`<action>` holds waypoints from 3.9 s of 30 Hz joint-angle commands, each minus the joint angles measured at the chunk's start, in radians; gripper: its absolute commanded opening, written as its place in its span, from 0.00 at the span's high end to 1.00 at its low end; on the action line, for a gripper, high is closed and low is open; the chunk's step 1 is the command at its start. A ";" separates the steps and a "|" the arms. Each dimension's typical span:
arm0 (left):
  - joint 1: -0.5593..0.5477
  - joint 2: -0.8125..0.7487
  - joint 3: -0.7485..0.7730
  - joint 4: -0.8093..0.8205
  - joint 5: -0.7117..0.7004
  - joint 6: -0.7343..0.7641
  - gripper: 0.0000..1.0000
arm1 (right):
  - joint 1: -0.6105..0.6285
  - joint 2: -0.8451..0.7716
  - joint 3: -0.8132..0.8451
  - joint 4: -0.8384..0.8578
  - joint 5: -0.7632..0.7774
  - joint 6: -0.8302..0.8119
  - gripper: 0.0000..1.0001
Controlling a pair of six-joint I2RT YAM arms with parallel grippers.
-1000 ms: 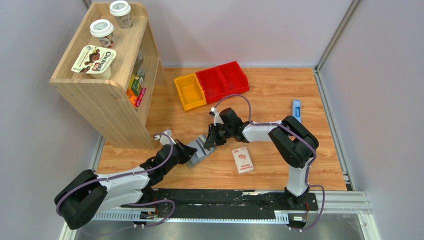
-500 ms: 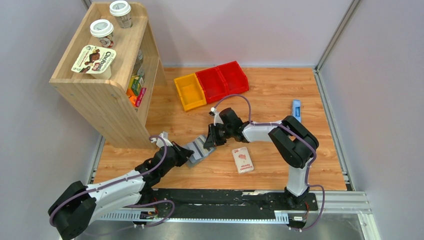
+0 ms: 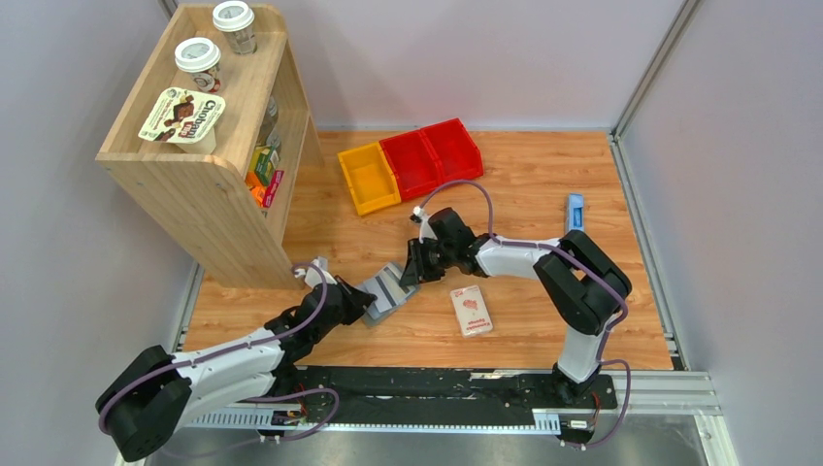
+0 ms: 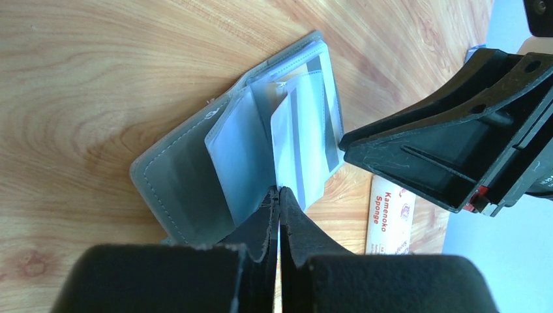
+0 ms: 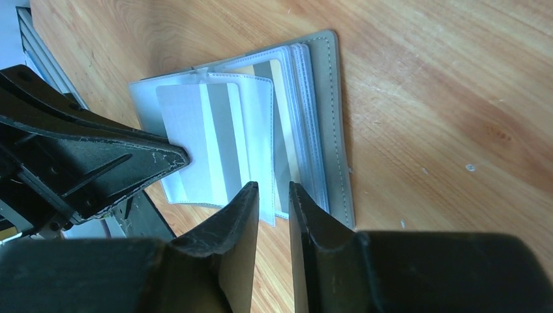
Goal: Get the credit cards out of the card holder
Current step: Remove the credit card from the card holder.
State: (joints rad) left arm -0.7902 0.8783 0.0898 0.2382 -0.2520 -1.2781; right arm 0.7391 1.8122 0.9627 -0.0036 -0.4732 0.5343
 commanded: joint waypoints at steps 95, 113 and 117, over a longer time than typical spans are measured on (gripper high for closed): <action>-0.257 0.152 0.712 -0.516 -0.334 0.980 1.00 | 0.032 -0.470 0.076 -0.136 0.407 0.351 0.34; -0.351 0.301 0.800 -0.501 -0.435 1.048 1.00 | 0.098 -0.315 0.179 -0.246 0.432 0.369 0.42; -0.357 0.326 0.812 -0.504 -0.443 1.060 1.00 | 0.101 -0.310 0.176 -0.256 0.458 0.362 0.55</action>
State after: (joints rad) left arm -1.1355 1.1839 0.8539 -0.2916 -0.6628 -0.2577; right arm 0.8326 1.4998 1.0988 -0.2451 -0.0631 0.8928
